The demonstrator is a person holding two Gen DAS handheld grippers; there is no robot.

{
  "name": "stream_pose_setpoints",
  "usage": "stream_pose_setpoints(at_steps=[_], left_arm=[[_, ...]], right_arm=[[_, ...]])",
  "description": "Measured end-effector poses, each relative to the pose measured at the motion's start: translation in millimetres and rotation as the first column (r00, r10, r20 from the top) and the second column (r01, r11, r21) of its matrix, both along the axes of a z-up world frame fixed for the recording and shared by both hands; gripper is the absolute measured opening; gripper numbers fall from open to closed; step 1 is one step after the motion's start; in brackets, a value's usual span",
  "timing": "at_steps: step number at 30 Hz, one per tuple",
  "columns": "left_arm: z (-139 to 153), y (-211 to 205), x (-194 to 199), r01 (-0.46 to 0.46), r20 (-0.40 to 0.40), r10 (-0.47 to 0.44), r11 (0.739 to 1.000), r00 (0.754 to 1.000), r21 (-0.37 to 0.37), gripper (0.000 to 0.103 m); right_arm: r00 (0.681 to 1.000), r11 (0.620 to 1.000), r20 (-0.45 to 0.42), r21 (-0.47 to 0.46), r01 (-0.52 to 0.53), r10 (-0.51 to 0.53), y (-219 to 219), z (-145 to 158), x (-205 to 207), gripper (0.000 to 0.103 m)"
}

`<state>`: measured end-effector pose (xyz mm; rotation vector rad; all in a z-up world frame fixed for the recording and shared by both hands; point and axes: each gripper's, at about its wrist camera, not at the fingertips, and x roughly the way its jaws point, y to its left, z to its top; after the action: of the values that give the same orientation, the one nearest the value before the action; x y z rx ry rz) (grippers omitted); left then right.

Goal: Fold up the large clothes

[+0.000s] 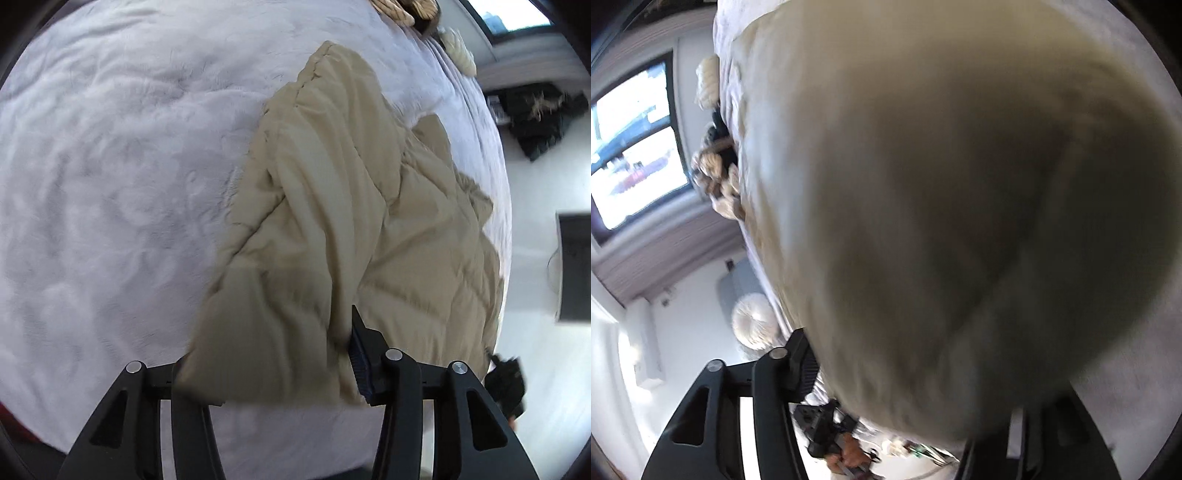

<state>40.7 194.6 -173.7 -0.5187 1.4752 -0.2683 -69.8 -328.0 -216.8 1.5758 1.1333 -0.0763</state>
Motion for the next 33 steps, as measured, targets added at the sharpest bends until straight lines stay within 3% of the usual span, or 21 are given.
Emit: stream_pose_setpoints(at_steps=[5,10,12,14,16,20,23,25,26,28,29,32,33], left_arm=[[43.6,17.6,-5.6,0.07,0.043,-0.073,0.995,0.996,0.068,0.051],[75.5,24.0,10.7,0.057,0.136,-0.067,0.995,0.988,0.081,0.051],[78.8,17.3,22.5,0.055,0.169,-0.066,0.996,0.983,0.071,0.051],[76.6,4.4,34.9,0.057,0.193,-0.071,0.995,0.979,0.08,0.051],[73.1,-9.8,45.3,0.065,0.209,-0.084,0.993,0.974,0.099,0.051],[67.7,-44.2,60.3,0.099,0.243,-0.132,0.985,0.961,0.142,0.051],[52.7,-62.4,68.0,0.14,0.245,-0.199,0.961,0.949,0.238,0.051],[35.0,-57.6,71.9,0.12,0.217,-0.18,0.957,0.959,0.265,0.051],[24.2,-52.4,74.2,0.109,0.195,-0.163,0.959,0.967,0.261,0.051],[2.1,-42.8,76.7,0.096,0.143,-0.135,0.964,0.98,0.248,0.051],[-5.5,-40.8,77.2,0.101,0.13,-0.136,0.965,0.982,0.242,0.051],[-10.9,-46.6,78.1,0.141,0.13,-0.181,0.953,0.975,0.267,0.051],[-9.2,-49.8,78.8,0.156,0.132,-0.2,0.946,0.971,0.285,0.051]], right_arm=[[0.983,0.981,-0.01,-0.065,-0.181,0.181,7.3,33.7,15.0,0.072],[0.928,0.934,0.127,-0.113,-0.338,0.351,26.5,77.2,50.9,0.072],[0.911,0.914,0.139,-0.18,-0.363,0.389,34.9,90.9,70.9,0.063],[0.9,0.89,0.113,-0.243,-0.387,0.422,30.9,99.1,33.3,0.037],[0.887,0.852,0.068,-0.318,-0.415,0.458,38.1,106.7,42.6,0.027],[0.844,0.734,-0.021,-0.481,-0.479,0.537,67.9,119.6,56.4,0.026],[0.813,0.596,-0.153,-0.606,-0.526,0.562,79.3,122.0,61.9,0.026],[0.798,0.501,-0.241,-0.669,-0.549,0.553,81.3,119.8,61.6,0.026],[0.798,0.475,-0.273,-0.683,-0.554,0.537,77.1,116.2,58.4,0.026],[0.808,0.468,-0.319,-0.686,-0.558,0.495,57.2,101.2,45.5,0.026],[0.813,0.485,-0.343,-0.669,-0.563,0.469,49.2,90.7,44.3,0.026],[0.859,0.61,-0.314,-0.607,-0.509,0.404,25.8,67.5,36.7,0.022],[0.87,0.636,-0.304,-0.594,-0.492,0.389,20.3,64.0,34.7,0.022]])
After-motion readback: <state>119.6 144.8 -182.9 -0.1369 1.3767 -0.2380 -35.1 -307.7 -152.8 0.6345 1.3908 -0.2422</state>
